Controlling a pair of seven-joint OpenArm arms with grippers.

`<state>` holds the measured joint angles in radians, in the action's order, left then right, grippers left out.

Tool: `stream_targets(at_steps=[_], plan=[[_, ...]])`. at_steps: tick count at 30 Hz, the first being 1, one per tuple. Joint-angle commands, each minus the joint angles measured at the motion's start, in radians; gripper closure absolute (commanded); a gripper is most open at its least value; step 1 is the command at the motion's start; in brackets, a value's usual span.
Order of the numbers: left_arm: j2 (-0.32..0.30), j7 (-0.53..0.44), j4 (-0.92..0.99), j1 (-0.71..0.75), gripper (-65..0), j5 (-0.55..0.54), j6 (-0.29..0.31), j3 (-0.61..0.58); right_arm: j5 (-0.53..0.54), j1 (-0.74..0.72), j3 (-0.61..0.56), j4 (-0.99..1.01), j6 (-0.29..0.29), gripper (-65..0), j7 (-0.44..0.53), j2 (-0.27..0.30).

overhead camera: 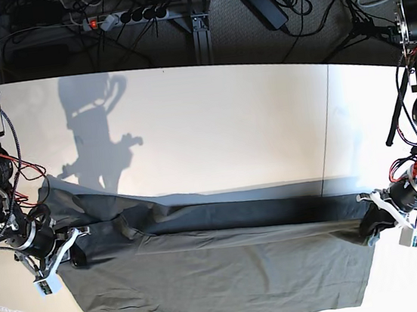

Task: Fold the T-shirt properly
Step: 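Lift both shoulder corners and pull them across the shirt toward the hem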

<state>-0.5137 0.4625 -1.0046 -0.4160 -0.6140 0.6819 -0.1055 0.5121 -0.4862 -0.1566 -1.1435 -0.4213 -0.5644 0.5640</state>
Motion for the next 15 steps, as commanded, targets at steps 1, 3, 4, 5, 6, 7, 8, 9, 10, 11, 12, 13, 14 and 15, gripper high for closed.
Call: stream_targets(at_steps=[1, 3, 4, 5, 6, 7, 8, 9, 10, 11, 12, 13, 14, 15], plan=[[-0.012, -0.034, -0.011, -0.033, 0.0, -0.008, 0.016, 0.005, -0.009, -0.039, 0.007, -0.005, -0.054, 0.0, 0.031, 0.013], [-0.01, -0.04, -0.011, -0.033, 0.0, -0.005, 0.016, 0.005, -0.022, -0.039, 0.006, 0.006, -0.054, 0.0, 0.052, 0.008], [-0.01, -0.041, -0.011, -0.034, 0.0, -0.002, 0.016, 0.005, -0.032, -0.039, 0.006, 0.013, -0.054, 0.0, 0.065, 0.004], [-0.009, -0.041, -0.011, -0.035, 0.0, 0.003, 0.016, 0.005, -0.045, -0.039, 0.006, 0.021, -0.054, 0.0, 0.081, 0.001], [-0.01, -0.041, -0.011, -0.036, 0.0, 0.006, 0.016, 0.005, -0.06, -0.039, 0.006, 0.029, -0.054, 0.0, 0.101, -0.003], [-0.01, -0.041, -0.011, -0.036, -5.5, 0.006, 0.016, 0.005, -0.072, -0.039, 0.006, 0.038, -0.054, 0.0, 0.122, -0.006], [-0.01, -0.041, -0.011, -0.036, -11.4, 0.006, 0.016, 0.005, -0.091, -0.039, 0.006, 0.045, -0.054, -5.1, 0.148, -0.009], [-0.01, -0.04, -0.011, -0.036, -16.0, 0.005, 0.016, 0.005, -0.112, -0.039, 0.006, 0.051, -0.054, -15.5, 0.167, -0.013], [-0.01, -0.039, -0.011, -0.035, -19.4, 0.005, 0.016, 0.005, -0.133, -0.039, 0.006, 0.055, -0.054, -26.5, 0.175, -0.016], [-0.01, -0.039, -0.011, -0.036, -21.0, 0.005, 0.016, 0.005, -0.142, -0.039, 0.006, 0.057, -0.053, -36.5, 0.176, -0.019], [-0.01, -0.039, -0.011, -0.036, -21.3, 0.005, 0.016, 0.005, -0.142, -0.039, 0.006, 0.058, -0.053, -43.7, 0.176, -0.021], [-0.01, -0.039, -0.011, -0.036, -21.3, 0.005, 0.016, 0.005, -0.142, -0.039, 0.006, 0.058, -0.05, -44.4, 0.176, -0.022], [-0.01, -0.037, -0.011, -0.036, -21.3, 0.005, 0.016, 0.005, -0.137, -0.04, 0.006, 0.057, -0.049, -44.3, 0.176, -0.022], [-0.01, -0.035, -0.011, -0.036, -21.3, 0.005, 0.016, 0.005, -0.13, -0.04, 0.006, 0.057, -0.047, -44.3, 0.18, -0.022]])
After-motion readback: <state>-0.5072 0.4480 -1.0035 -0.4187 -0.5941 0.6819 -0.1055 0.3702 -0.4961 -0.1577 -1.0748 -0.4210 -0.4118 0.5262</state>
